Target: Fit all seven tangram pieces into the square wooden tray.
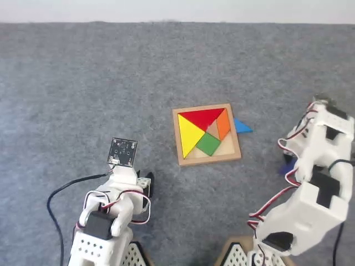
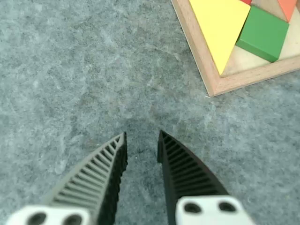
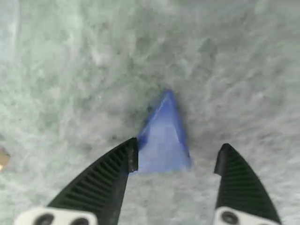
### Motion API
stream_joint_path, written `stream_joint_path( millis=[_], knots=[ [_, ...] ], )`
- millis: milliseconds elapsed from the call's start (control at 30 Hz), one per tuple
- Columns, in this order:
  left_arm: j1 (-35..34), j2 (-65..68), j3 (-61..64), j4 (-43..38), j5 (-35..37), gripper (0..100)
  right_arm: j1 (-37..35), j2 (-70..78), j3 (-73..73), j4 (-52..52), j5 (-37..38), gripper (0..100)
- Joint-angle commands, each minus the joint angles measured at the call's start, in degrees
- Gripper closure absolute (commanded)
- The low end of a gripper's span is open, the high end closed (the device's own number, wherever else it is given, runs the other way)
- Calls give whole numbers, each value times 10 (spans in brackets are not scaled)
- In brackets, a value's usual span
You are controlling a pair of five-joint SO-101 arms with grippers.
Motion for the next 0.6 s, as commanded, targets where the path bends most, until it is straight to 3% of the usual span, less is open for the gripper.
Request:
stream_joint_path(
  millis=[0, 333, 567],
  knots=[
    [1, -10, -7, 1, 4, 895, -15, -37, 26, -44, -40, 722],
    [1, -10, -7, 1, 4, 895, -16, -32, 36, -71, -91, 725],
    [1, -10, -7, 1, 4, 895, -15, -37, 35, -65, -93, 845]
  ],
)
